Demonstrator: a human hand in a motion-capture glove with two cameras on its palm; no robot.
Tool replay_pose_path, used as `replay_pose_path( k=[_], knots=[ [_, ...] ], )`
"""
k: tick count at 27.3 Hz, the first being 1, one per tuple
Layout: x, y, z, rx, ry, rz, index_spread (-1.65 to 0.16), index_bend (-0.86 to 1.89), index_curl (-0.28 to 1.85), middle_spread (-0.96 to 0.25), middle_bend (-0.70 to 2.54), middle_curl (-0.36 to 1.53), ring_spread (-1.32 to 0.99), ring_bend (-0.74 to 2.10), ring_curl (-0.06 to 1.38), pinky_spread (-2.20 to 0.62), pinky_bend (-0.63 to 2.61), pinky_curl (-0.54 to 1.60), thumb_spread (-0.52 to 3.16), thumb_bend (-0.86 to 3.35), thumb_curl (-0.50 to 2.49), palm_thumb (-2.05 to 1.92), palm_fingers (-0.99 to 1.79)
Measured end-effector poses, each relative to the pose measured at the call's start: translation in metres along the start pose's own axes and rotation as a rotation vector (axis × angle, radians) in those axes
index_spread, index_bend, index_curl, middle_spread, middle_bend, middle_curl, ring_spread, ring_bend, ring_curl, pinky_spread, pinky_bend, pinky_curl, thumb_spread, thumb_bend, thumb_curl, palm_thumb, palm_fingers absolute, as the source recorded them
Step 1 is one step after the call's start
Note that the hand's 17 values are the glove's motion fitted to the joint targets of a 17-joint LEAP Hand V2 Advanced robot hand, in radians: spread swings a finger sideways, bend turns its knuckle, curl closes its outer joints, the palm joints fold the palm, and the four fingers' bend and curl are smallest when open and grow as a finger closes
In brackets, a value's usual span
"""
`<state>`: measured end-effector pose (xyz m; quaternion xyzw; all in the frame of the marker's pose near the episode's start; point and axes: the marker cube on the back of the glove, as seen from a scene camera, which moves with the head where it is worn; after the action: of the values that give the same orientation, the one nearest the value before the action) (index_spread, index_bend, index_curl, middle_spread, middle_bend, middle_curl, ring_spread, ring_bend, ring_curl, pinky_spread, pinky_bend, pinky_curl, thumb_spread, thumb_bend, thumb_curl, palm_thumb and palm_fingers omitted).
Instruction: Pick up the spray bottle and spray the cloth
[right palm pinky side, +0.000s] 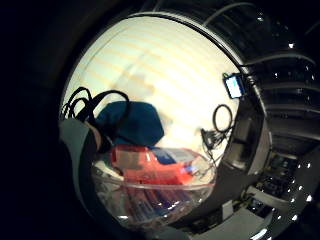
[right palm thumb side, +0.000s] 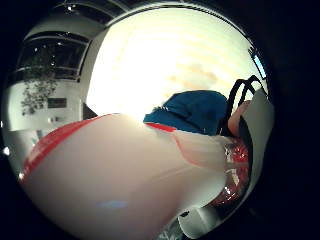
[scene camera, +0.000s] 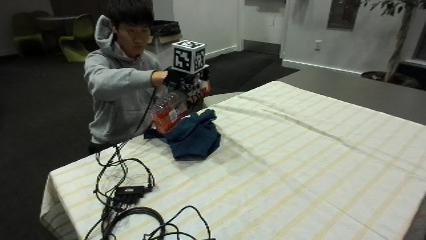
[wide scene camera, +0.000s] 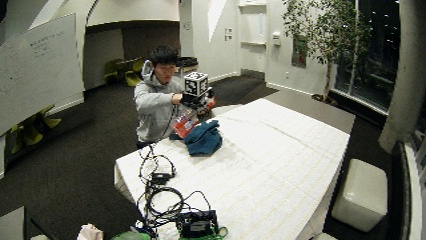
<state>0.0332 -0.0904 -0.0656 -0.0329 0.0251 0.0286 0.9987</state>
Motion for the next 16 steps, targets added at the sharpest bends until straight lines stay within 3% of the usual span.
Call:
replay_pose_path(
  k=[8,16],
  knots=[
    [-0.025,0.001,0.061,-0.06,0.064,-0.019,-0.22,0.38,0.51,-0.13,0.53,0.47,-0.17,0.44,0.42,-0.27,0.37,0.37,0.14,-0.04,0.72,0.95,1.37],
    [-0.029,0.003,0.048,-0.043,0.036,-0.018,-0.22,0.38,0.51,-0.13,0.54,0.47,-0.17,0.44,0.42,-0.27,0.37,0.37,0.13,-0.04,0.73,0.95,1.37]
  ],
)
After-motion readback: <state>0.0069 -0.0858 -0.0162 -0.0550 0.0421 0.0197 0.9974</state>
